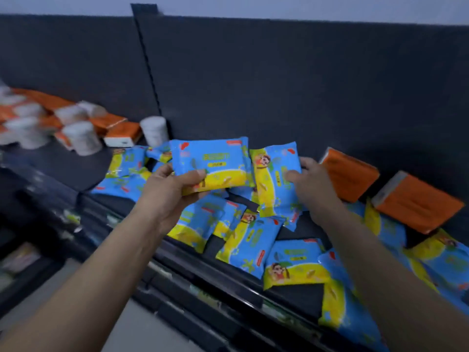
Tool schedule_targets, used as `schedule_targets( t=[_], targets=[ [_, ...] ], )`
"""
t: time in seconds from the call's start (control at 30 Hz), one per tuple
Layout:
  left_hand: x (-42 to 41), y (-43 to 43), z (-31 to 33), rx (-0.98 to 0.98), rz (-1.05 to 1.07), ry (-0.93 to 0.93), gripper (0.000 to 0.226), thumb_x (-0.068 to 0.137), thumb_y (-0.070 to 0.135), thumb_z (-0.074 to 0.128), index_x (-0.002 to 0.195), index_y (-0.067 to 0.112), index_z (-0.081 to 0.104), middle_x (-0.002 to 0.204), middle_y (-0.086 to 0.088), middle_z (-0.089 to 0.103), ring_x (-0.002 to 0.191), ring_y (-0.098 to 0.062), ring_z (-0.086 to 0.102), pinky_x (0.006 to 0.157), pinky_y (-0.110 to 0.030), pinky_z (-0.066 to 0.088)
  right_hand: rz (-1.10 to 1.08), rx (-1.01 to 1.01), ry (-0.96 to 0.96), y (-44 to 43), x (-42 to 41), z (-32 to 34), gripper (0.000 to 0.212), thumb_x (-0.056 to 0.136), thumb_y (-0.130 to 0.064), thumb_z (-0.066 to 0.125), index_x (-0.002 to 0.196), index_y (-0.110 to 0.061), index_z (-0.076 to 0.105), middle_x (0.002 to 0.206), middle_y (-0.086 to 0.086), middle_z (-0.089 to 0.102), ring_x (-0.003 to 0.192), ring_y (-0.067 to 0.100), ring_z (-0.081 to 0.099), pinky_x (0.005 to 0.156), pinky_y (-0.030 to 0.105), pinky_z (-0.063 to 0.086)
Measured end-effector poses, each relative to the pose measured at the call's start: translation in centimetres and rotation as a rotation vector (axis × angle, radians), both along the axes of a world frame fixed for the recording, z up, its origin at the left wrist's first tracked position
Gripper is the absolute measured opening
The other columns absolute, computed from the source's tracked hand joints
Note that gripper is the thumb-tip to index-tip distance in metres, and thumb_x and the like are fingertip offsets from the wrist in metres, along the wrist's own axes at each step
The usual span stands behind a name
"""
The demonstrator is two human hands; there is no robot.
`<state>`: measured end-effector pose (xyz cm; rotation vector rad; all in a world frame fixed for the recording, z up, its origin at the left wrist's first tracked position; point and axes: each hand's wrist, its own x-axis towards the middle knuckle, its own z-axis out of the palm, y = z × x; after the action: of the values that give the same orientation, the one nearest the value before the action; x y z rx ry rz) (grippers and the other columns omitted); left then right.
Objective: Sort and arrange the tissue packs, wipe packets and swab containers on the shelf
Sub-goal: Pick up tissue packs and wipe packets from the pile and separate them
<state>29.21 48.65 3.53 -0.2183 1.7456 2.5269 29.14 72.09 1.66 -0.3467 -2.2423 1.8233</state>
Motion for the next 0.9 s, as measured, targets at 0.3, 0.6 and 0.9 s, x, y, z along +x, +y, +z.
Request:
schedule_targets(
  t=[0.3, 0.6, 0.9],
  targets=[
    [-0.4, -12.0, -0.2, 0.100, -0.003, 0.037, 0.040, 0.077, -0.002, 0.059, 0.117, 0.003, 0.056, 0.104, -0.013, 0.066, 0.070, -0.017, 0.067, 0.058, -0.028, 0.058, 0.092, -0.051, 0.043, -11.5, -3.6, 1.5, 0.018, 0.086, 0.001, 0.058, 0.101, -0.007, 0.050, 0.079, 0.006, 0.062, 0.064, 0.018, 0.059, 0.060, 0.031, 0.048],
    [-3.8, -30.5, -0.1, 0.027, 0.149, -0.037, 0.019, 0.089, 0.023, 0.059, 0.102, 0.010, 0.063, 0.093, -0.006, 0.074, 0.070, -0.015, 0.068, 0.067, -0.029, 0.054, 0.191, 0.001, 0.111, -30.0, -8.2, 2.6, 0.018, 0.088, -0.003, 0.057, 0.086, -0.020, 0.052, 0.084, 0.004, 0.066, 0.075, 0.024, 0.062, 0.072, 0.040, 0.052],
    [-9.0, -40.0, 0.0, -0.050, 0.214, 0.028, 0.030, 0.081, 0.003, 0.065, 0.111, 0.001, 0.061, 0.104, -0.019, 0.068, 0.056, -0.017, 0.069, 0.042, -0.021, 0.051, 0.265, 0.243, 0.129, -39.1, -13.4, 2.8, 0.016, 0.082, -0.009, 0.061, 0.093, -0.019, 0.060, 0.083, -0.001, 0.068, 0.070, 0.018, 0.061, 0.070, 0.038, 0.052]
  ],
)
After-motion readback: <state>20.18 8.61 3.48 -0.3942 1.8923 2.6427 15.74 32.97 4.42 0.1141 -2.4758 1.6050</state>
